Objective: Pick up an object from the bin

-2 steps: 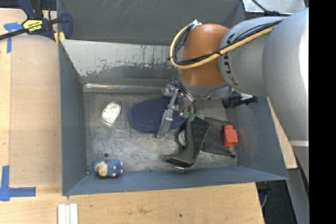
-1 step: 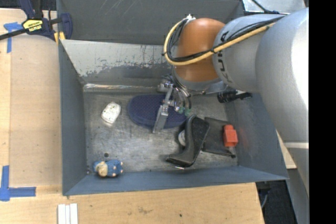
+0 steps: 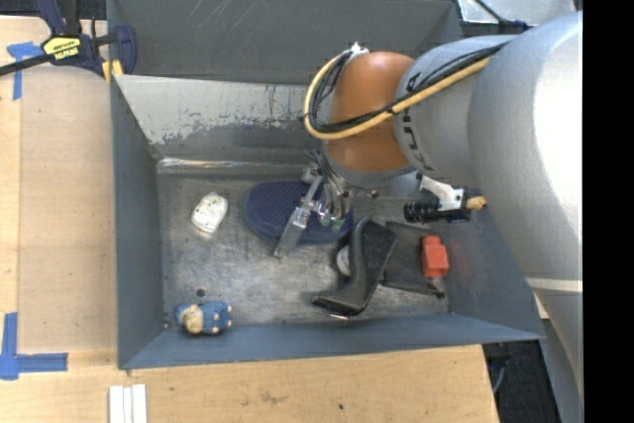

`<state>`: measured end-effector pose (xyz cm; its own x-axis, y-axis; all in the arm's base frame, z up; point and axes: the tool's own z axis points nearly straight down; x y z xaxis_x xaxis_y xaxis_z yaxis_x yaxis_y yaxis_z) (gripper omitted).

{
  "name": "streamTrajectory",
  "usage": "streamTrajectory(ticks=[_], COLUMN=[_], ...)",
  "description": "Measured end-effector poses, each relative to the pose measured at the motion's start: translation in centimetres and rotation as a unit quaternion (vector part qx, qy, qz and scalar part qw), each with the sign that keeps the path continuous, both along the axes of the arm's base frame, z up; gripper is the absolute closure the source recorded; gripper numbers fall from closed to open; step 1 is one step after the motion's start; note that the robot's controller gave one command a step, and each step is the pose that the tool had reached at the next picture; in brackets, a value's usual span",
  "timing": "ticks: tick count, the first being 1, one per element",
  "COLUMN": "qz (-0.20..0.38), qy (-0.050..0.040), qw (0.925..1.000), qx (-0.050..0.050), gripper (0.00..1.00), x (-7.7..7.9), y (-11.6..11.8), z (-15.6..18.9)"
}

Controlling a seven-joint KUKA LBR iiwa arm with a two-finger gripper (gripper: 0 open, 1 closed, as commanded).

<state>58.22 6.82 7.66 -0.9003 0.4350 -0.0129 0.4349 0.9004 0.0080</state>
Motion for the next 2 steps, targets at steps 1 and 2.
streamTrajectory(ticks=[1, 2], qz=[0.000, 0.020], qy=[-0.0036, 0.0021], qw=[1.0000, 0.9998], qx=[0.000, 0.000], gripper=[1.00, 1.00], x=[0.2, -0.2], y=[-0.1, 1.9], z=[0.2, 12.2])
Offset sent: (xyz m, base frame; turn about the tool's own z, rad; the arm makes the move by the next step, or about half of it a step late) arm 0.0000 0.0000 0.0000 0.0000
